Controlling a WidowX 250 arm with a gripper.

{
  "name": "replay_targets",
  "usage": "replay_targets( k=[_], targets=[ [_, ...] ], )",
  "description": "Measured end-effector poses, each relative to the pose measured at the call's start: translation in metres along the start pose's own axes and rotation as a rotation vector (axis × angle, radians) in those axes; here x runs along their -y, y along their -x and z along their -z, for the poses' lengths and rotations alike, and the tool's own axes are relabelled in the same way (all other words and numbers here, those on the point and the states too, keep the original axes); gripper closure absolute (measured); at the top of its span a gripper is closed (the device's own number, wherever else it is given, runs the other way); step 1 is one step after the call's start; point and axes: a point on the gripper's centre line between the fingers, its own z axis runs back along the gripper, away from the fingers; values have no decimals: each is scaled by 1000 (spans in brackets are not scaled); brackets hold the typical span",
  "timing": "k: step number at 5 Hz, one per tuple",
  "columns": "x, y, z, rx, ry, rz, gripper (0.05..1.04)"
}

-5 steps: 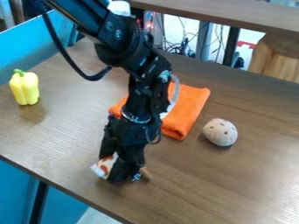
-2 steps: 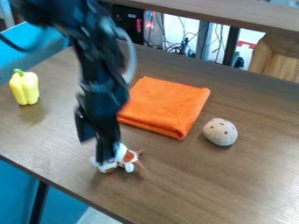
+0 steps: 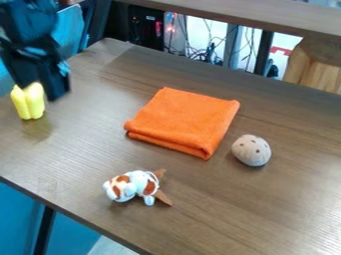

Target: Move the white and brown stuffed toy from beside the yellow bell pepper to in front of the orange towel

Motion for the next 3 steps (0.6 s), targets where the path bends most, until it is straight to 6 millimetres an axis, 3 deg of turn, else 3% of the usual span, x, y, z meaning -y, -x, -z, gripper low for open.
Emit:
replay_targets(
  k=[1,3],
  targets=[
    [-43,-13,-7,-62,-131,-141,81],
    [-147,-31,-4,-164,-134,-273,81]
  ],
)
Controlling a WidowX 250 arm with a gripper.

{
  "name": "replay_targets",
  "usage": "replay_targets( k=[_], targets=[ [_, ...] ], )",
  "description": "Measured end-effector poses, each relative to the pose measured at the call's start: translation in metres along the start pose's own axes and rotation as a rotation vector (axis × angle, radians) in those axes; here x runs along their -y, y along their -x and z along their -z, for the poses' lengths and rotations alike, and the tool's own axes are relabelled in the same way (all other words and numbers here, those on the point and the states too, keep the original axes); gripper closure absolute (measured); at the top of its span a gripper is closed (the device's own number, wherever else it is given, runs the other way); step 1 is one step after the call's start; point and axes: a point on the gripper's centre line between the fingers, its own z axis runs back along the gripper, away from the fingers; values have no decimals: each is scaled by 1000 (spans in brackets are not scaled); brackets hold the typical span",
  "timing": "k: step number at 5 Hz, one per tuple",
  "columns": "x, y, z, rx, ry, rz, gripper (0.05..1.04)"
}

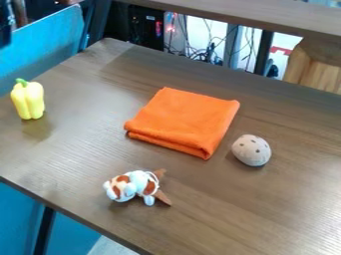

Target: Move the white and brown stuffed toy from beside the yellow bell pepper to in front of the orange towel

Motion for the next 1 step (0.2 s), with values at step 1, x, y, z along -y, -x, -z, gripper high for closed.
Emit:
replay_targets(
  k=[1],
  targets=[
    [-27,-12,11,-39,-17,-6,81]
  ],
)
